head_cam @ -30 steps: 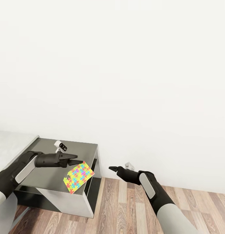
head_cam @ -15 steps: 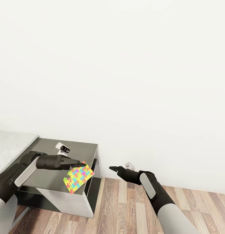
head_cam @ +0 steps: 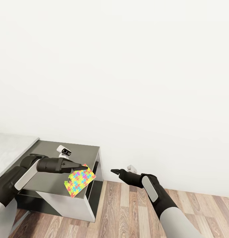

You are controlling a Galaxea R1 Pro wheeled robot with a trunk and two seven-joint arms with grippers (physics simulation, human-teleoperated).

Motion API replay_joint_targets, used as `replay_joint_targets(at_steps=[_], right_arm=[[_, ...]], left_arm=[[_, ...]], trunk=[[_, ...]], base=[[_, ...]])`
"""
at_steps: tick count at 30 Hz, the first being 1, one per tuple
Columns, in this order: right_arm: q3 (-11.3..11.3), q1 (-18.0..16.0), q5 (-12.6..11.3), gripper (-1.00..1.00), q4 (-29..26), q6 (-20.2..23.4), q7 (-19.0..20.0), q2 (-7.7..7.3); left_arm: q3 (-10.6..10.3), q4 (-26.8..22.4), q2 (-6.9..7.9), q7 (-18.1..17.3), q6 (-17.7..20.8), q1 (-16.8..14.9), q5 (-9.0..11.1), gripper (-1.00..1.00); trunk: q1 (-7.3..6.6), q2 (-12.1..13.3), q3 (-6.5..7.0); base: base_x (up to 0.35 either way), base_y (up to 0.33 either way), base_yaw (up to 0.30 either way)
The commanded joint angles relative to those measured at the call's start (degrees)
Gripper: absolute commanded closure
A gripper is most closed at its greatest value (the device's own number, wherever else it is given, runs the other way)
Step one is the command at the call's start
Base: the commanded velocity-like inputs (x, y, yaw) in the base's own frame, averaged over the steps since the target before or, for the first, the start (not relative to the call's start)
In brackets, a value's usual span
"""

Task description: Put all the toys in the child's room - the three board games (two on the bed and one on the table), the two jigsaw puzzles on the table, and the tennis ball on the table - inside the toy box on the table in the child's room.

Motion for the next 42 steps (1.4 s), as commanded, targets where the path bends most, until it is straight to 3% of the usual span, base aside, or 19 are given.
replay_joint_targets(at_steps=[1,3,9,13,19,26,31,42], right_arm=[[0.0,0.0,0.0,-1.00,0.0,0.2,0.1,0.04],[0.5,0.0,0.0,-1.00,0.0,0.2,0.1,0.08],[5.3,0.0,0.0,-1.00,0.0,0.1,0.0,0.10],[6.7,0.0,0.1,-1.00,0.2,0.1,-0.1,0.11],[6.8,0.0,-0.1,-1.00,0.3,0.1,0.0,-0.12],[6.8,0.0,0.0,-1.00,0.3,0.1,0.0,-0.16],[6.8,0.0,0.0,-1.00,0.3,0.1,0.0,-0.19],[6.6,0.0,-0.4,-1.00,0.4,0.1,0.0,-0.45]], left_arm=[[-0.2,0.0,0.06,-0.1,0.6,-0.1,0.2,-1.00],[-0.2,0.0,0.06,-0.1,0.6,-0.1,0.2,-1.00],[-0.2,0.0,0.06,-0.1,0.6,-0.1,0.2,-1.00],[-0.2,0.0,0.06,-0.1,0.6,-0.1,0.2,-1.00],[0.2,-0.2,0.06,-0.1,0.6,-0.1,0.4,-1.00],[2.6,0.1,0.06,3.4,1.0,-0.6,0.6,-1.00],[4.0,-0.7,-1.20,6.8,1.3,-0.9,0.8,-1.00],[4.4,0.4,-2.52,8.4,1.4,-2.2,0.8,-1.00]], trunk=[[0.25,-0.5,-0.29],[0.69,-1.3,-0.65],[2.01,-3.7,-1.73],[2.89,-5.3,-2.45],[4.21,-7.7,-3.52],[5.75,-10.6,-4.78],[5.75,-10.6,-4.78],[5.75,-10.6,-4.78]], base=[[0.000,0.000,0.000],[0.000,0.000,0.000],[0.000,0.000,0.000],[0.000,0.000,0.000],[0.000,0.000,0.000],[0.000,0.000,0.000],[0.000,0.000,0.000],[0.000,0.000,0.000]])
